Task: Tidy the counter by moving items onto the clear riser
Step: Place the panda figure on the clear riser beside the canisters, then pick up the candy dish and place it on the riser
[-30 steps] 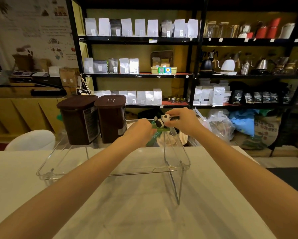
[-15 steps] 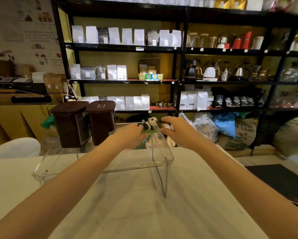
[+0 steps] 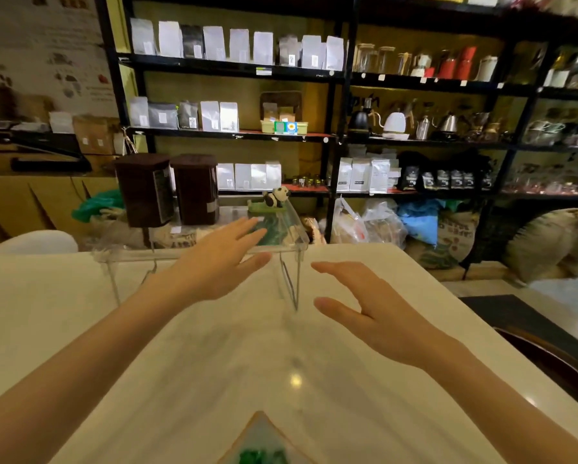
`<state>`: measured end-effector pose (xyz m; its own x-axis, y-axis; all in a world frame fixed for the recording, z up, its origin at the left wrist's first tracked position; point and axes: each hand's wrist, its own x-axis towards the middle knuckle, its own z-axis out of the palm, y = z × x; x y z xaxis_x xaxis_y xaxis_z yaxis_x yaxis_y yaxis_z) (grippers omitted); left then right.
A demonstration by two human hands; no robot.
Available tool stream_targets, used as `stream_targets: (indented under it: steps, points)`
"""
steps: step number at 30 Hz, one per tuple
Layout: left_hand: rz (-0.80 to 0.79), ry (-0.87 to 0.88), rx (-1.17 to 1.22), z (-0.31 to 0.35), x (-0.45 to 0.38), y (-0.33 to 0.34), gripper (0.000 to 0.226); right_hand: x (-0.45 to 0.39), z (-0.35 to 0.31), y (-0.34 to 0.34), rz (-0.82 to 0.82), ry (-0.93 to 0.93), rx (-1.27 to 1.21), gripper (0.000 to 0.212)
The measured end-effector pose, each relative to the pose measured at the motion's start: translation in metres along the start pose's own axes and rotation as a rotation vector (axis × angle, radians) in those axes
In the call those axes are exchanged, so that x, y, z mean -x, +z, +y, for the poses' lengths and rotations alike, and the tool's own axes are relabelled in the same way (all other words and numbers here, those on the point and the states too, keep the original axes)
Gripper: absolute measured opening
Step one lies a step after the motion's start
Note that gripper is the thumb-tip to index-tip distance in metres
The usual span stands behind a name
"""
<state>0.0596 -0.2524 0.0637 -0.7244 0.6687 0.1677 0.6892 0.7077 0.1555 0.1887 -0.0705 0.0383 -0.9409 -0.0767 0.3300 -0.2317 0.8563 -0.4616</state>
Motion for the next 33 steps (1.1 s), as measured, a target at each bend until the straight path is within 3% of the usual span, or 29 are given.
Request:
stream_targets:
  steps: [8,12,17,22,25,28,33]
  points:
    - [-0.122,-0.006,0.06,0.029,0.111,0.035,0.066,0.084,-0.01,0.041,-0.129,-0.014,-0.072,0.052]
    - [-0.186,-0.097,0.183,0.045,0.158,0.055,0.071,0.105,-0.012,0.058,-0.199,0.028,-0.117,0.046]
    - [-0.079,-0.305,0.437,0.055,0.194,0.078,0.108,0.11,-0.016,0.07,-0.199,0.118,-0.307,0.036]
    - [0.051,-0.459,0.605,0.067,0.207,0.088,0.127,0.11,-0.017,0.078,-0.191,0.189,-0.404,0.028]
    - [0.099,-0.505,0.625,0.073,0.21,0.091,0.132,0.111,-0.019,0.081,-0.172,0.257,-0.565,0.024]
    - [0.149,-0.537,0.624,0.079,0.211,0.093,0.122,0.113,-0.022,0.084,-0.143,0.313,-0.707,0.022]
    - [0.175,-0.566,0.778,0.078,0.205,0.089,0.112,0.108,-0.025,0.072,-0.136,0.319,-0.744,0.017]
